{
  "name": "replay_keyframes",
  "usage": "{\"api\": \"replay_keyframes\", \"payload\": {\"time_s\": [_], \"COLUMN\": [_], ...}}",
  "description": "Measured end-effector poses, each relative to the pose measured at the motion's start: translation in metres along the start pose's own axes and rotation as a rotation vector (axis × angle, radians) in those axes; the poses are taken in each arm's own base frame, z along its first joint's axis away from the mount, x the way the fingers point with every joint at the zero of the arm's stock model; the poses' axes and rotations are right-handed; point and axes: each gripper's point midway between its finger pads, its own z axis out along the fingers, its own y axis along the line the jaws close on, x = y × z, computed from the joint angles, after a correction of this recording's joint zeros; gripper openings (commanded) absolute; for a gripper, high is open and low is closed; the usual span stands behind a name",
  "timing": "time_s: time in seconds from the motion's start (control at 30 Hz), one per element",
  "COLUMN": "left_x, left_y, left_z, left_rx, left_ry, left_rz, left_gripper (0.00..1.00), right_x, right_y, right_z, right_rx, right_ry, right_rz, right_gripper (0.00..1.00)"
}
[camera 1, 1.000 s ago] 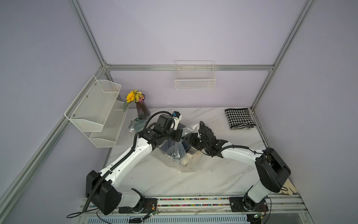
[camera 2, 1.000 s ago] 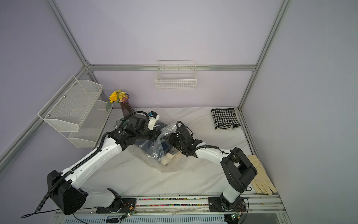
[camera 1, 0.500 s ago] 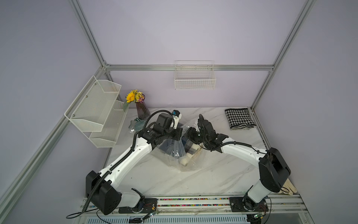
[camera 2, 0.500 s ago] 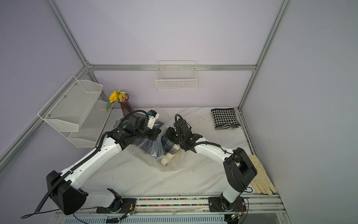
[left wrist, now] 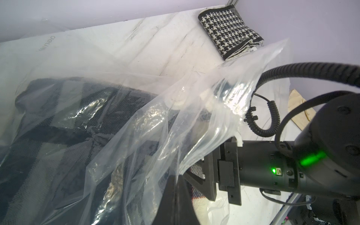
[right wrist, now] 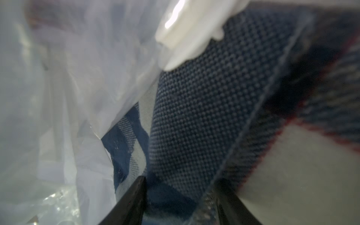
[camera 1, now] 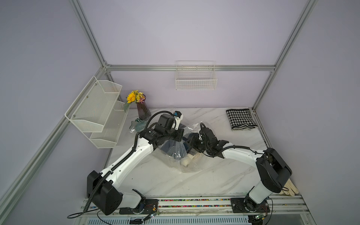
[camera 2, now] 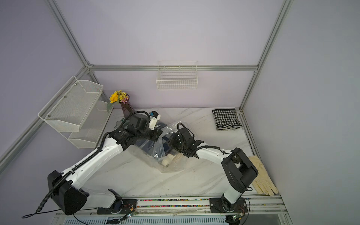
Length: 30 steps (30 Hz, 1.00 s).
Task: Take the scarf out of the vacuum bag
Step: Take out the scarf from the vacuum bag.
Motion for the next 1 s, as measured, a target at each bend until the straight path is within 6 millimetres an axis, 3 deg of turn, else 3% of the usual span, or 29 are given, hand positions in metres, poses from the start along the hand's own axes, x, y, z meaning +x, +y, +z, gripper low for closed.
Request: {"api": "replay_keyframes", "payload": {"time_s": [0.43, 0.63, 0.83, 1.0], "left_x": [0.001, 0.001, -0.001, -0.009], "left_y": [0.000, 0.000, 0.001, 0.001], "left_z": [0.001, 0.001, 0.001, 0.002], "left_rx": [0.001, 0.000, -0.009, -0.017], "left_ry": [0.004, 0.003, -0.001, -0.002], "left_rz": [0.000, 0.000, 0.000, 0.000], "left_gripper": [0.00, 0.00, 0.00, 0.00], "right_x": [-0.011, -0.012, -0.015, -0.018], "right_y": [0.019, 0.021, 0.026, 0.036], "right_z": [0.020, 0.021, 0.016, 0.007], "right_rx": [-0.048, -0.059, -0.058, -0.075], "right_ry": [-0.009, -0.007, -0.019, -0.030], "right_rz": [0.007, 0.022, 0.000, -0.023], "right_gripper": [0.49, 0.09, 0.00, 0.00]}}
